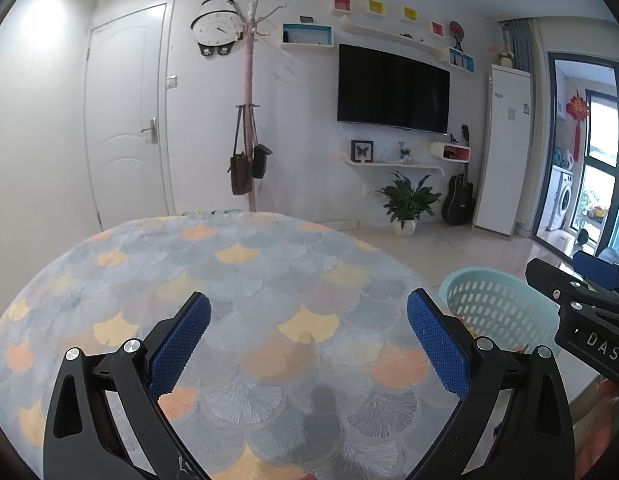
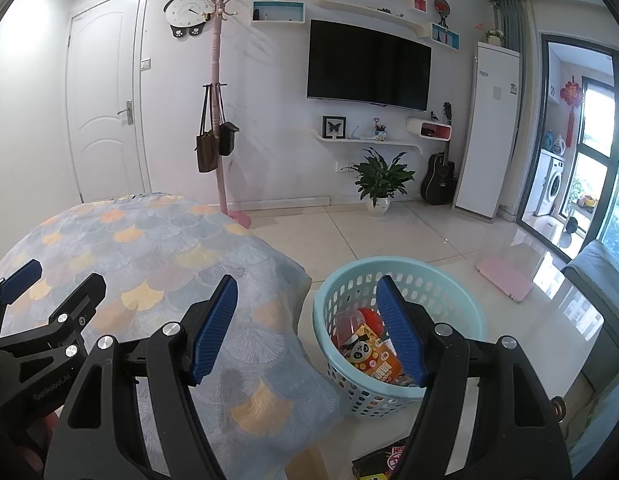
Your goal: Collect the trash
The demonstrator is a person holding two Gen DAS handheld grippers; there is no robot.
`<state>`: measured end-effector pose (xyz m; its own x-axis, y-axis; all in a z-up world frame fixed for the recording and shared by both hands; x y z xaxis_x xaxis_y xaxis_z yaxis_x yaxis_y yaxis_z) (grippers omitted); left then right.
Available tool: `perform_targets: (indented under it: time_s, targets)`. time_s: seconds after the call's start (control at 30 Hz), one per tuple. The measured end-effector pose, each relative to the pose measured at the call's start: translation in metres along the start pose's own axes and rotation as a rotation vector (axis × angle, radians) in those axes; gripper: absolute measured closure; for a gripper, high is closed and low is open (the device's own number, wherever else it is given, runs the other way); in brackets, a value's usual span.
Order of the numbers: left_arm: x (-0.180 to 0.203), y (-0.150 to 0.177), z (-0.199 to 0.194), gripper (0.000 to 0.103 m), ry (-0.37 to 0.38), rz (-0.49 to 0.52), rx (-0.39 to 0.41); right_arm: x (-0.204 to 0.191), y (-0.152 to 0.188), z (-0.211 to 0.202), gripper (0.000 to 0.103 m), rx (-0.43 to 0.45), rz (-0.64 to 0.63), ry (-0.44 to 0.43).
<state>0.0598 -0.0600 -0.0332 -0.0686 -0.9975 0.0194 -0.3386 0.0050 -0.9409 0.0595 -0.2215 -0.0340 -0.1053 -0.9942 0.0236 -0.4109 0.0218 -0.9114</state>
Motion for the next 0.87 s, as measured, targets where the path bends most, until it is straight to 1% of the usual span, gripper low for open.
perform_targets:
  time_s: [0.33, 0.5, 0.67, 0.87]
  targets:
    - [-0.0017, 0.0008, 0.0021, 0.007, -0.006, -0.008, -0.009, -0.0006, -0.0010, -0.0001, 0.035, 0.004, -0.001, -0.003]
    - [-0.0028, 0.0009, 0.0012, 0.007, -0.038, -0.019, -0.003, -0.0011, -0.0008, 0.0000, 0.035, 0.003, -0.002, -0.002]
    - [-0.0014, -0.0001, 0.0014, 0.007, -0.031, -0.014, -0.014, -0.0009, 0.0001, -0.0005, 0.035, 0.002, -0.001, -0.001]
    - [-0.0015, -0.0023, 0.0006, 0.007, -0.020, -0.018, -0.007, -0.0033, 0.0030, 0.0027, 0.035, -0.010, 0.003, 0.001]
Point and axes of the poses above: each gripper's, at about its wrist camera, not at the fingertips, and z roughly the way its jaws point, x to its right, y to its underside, the point moved 2 cm from there along z, roughly the way its jaws point, and after that the axes turned 4 degrees about x, right-handed, at the moved point
